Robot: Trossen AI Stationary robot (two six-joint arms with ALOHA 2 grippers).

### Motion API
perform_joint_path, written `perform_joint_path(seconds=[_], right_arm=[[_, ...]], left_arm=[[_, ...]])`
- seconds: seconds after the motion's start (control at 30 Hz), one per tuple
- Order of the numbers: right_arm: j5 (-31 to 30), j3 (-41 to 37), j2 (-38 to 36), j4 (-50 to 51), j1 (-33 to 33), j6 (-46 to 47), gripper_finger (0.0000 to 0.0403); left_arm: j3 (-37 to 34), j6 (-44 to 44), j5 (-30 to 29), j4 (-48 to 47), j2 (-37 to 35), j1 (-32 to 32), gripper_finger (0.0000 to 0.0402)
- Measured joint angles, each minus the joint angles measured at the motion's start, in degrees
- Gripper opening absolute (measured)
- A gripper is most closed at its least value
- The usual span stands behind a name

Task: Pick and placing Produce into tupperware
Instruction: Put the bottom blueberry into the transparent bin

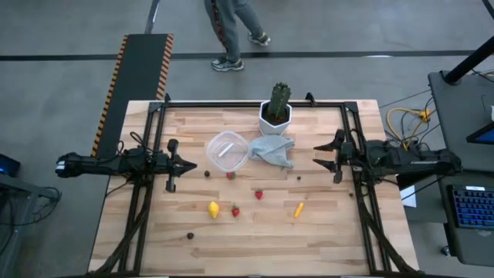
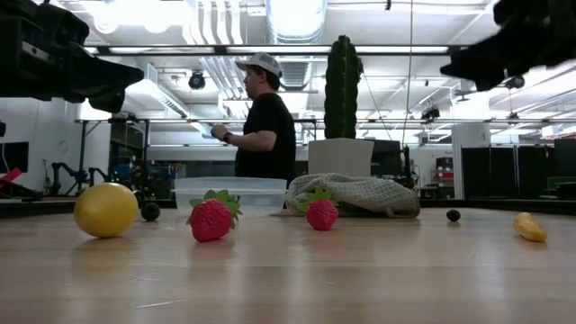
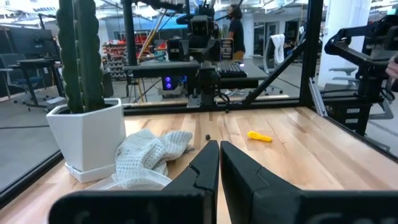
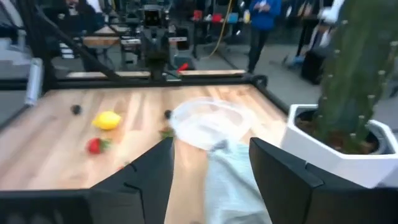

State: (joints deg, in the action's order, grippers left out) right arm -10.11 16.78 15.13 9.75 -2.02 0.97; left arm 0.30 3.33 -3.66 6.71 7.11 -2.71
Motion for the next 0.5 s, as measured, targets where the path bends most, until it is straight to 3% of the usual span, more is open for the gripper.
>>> perform_joint_path(seconds=[0.2, 0.5], right_arm=[[8.87, 12.73, 10.91, 8.25, -3.51, 9.85, 0.0203], [10.05, 34.98, 26.88, 45.86, -6.34, 14.44, 0.0203]], left_arm=[[0.00, 0.02, -0.04, 2.51, -0.02, 0.01, 0.0000], [0.00, 0.02, -0.04, 2.42, -0.02, 0.00, 0.0000]])
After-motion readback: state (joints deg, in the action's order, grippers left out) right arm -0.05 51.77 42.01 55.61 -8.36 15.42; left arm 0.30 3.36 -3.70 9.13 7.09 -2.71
